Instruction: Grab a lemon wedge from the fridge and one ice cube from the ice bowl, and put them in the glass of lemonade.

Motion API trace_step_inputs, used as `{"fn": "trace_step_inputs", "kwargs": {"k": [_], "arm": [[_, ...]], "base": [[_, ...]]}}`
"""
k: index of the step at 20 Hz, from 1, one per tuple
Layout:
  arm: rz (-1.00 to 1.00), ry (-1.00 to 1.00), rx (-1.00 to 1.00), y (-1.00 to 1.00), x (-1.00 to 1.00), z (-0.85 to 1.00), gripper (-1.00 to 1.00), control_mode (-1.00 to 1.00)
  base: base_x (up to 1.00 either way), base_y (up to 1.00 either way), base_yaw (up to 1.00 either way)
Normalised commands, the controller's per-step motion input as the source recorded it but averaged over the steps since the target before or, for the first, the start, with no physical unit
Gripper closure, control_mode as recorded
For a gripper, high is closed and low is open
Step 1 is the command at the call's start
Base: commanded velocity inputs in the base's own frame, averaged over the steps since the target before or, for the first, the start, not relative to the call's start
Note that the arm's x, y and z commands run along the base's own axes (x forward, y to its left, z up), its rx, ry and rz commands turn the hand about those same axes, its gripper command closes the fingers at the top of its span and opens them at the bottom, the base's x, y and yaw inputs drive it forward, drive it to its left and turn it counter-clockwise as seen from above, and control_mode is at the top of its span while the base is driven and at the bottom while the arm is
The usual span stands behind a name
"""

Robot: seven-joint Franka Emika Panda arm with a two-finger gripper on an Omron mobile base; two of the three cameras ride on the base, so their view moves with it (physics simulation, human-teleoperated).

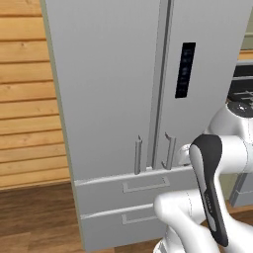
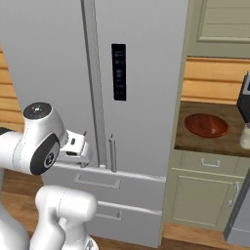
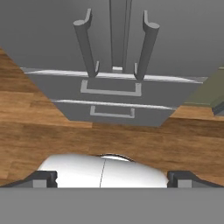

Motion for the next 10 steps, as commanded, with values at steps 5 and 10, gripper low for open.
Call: {"fn": "trace_step_inputs", "kwargs": {"k": [5, 10], "arm": [[0.00, 0.00, 0.00, 0.00, 0.00, 0.00, -1.00, 1.00], [0.00, 0.00, 0.00, 0.00, 0.00, 0.00, -1.00, 1.00]], "base": [[-0.05, 0.00, 0.00], [0.00, 0.00, 0.00]]}}
